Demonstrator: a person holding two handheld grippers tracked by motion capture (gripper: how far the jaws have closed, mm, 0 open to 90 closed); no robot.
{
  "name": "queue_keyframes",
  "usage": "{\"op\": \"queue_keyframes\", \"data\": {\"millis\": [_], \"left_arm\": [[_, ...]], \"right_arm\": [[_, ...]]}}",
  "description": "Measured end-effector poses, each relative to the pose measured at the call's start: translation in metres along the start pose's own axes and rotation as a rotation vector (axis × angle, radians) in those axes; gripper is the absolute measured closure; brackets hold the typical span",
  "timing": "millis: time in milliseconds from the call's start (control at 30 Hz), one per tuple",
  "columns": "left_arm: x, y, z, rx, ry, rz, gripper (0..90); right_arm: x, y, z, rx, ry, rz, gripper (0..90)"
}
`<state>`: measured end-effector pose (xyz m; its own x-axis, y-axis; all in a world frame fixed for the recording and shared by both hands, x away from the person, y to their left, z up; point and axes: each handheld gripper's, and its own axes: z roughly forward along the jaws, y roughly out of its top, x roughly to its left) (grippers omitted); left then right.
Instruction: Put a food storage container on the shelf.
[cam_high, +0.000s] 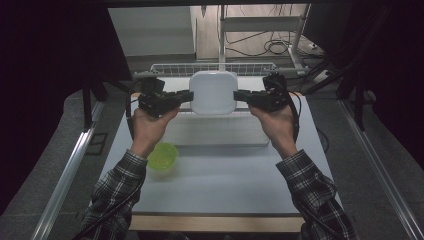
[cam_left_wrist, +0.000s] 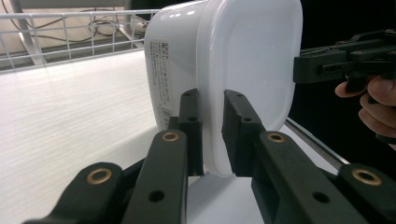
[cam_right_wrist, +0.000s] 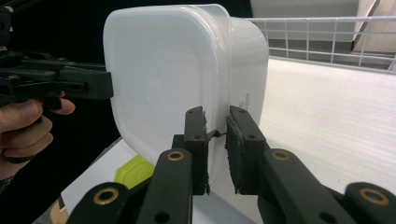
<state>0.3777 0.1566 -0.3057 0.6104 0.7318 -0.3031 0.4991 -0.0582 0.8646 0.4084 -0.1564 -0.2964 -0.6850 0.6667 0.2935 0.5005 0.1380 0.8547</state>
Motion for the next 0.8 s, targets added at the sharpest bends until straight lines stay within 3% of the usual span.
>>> {"op": "queue_keyframes", "data": {"millis": [433, 800], "left_arm": [[0.015, 0.010, 0.018, 0.038, 0.000, -0.039, 78.7], [0.017, 0.011, 0.021, 0.039, 0.010, -0.032, 78.1]], "right_arm": [[-0.016, 0.011, 0.014, 0.027, -0.017, 0.051, 78.2], [-0.021, 0.013, 0.018, 0.028, -0.004, 0.073, 76.8]]}}
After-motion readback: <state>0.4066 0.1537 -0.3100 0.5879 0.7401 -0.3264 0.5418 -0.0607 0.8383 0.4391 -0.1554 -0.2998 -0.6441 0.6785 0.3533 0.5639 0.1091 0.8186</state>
